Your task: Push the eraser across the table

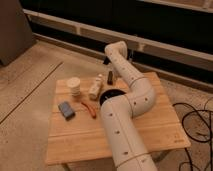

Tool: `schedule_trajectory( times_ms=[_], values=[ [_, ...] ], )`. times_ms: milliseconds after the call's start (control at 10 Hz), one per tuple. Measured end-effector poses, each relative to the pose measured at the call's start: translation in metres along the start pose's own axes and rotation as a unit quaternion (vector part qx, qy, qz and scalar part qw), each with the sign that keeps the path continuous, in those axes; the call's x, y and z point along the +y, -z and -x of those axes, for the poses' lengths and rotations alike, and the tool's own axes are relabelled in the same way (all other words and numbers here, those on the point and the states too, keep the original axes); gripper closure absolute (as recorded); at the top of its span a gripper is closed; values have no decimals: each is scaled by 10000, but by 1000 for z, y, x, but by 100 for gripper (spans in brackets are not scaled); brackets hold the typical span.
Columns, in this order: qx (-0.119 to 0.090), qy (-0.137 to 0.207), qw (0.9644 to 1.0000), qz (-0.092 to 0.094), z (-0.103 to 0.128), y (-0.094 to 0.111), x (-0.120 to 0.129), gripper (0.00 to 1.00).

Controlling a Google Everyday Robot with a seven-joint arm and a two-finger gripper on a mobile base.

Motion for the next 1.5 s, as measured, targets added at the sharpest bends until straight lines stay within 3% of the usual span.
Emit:
schedule_trajectory(
  times_ms=[200,400,500,700,1000,1100,1200,1300,1400,1500],
  values=[
    [-64,52,9999,79,4,-3,3,35],
    [-447,362,9966,596,23,-1,29,35],
    [-874,559,9879,1155,43,16,51,35],
    [-1203,676,9780,1567,57,31,67,35],
    [-1265,688,9766,1599,59,34,69,35],
    [-1434,789,9731,1624,65,41,76,35],
    [-1759,962,9651,1684,76,53,86,35],
    [-2128,1203,9536,1755,87,66,99,35],
    [-2580,1615,9357,1786,98,79,114,35],
    [-2747,1863,9262,1790,99,82,122,35]
  ],
)
